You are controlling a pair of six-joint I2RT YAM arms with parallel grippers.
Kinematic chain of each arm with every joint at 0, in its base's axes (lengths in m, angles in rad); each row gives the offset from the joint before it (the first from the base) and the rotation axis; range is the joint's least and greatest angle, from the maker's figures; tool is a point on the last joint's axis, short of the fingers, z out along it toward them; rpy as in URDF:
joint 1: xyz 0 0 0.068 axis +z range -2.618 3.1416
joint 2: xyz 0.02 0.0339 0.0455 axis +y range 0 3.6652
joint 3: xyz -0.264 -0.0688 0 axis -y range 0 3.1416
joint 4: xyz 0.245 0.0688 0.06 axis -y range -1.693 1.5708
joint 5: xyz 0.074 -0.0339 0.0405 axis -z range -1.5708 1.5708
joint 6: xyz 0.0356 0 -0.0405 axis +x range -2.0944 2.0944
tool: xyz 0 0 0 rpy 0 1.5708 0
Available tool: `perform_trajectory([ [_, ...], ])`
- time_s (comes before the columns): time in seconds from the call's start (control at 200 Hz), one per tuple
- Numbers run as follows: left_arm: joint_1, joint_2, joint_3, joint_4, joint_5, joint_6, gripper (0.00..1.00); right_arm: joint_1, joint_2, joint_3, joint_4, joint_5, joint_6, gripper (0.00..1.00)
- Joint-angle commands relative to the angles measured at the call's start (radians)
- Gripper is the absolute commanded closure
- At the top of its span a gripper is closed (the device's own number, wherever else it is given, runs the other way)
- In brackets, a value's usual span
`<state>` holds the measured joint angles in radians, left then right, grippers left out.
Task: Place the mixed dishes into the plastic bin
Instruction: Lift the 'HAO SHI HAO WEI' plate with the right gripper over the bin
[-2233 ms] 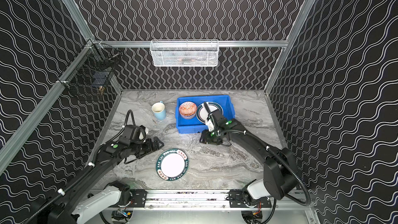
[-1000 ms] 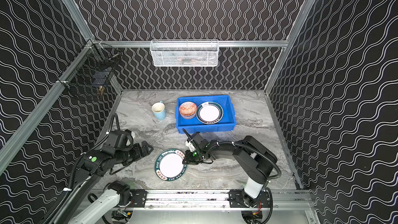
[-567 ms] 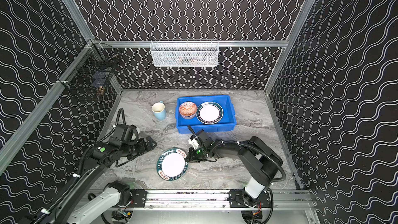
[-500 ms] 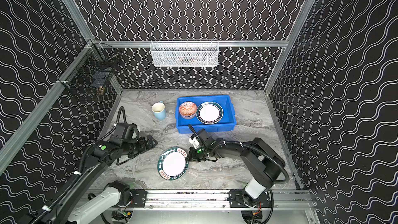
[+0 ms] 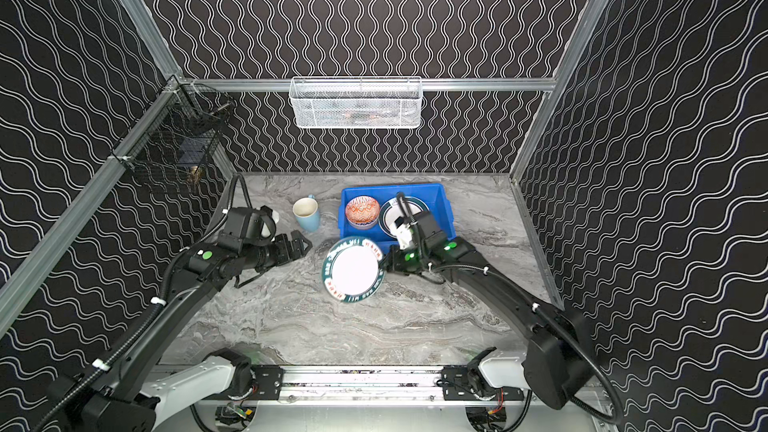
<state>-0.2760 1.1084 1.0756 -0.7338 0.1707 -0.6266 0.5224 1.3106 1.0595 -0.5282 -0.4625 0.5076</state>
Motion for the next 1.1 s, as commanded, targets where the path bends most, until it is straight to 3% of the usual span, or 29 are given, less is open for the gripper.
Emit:
perform_trajectory([
  [0.0, 0.000, 0.050, 0.037, 0.057, -0.011, 0.047, 0.01, -0.094, -0.016, 0.074, -0.104, 0.030, -0.078, 1.00],
  [0.225, 0.000, 0.192, 0.081, 0.163, 0.050, 0.038, 0.01, -0.280, 0.081, 0.197, -0.138, 0.058, -0.117, 1.00],
  [0.475, 0.000, 0.335, 0.160, 0.198, 0.084, 0.067, 0.01, -0.392, 0.229, 0.265, -0.061, 0.076, -0.089, 1.00],
  [1.096, 0.000, 0.484, 0.215, 0.218, 0.128, 0.113, 0.01, -0.446, 0.567, 0.462, -0.025, 0.066, -0.079, 1.00],
])
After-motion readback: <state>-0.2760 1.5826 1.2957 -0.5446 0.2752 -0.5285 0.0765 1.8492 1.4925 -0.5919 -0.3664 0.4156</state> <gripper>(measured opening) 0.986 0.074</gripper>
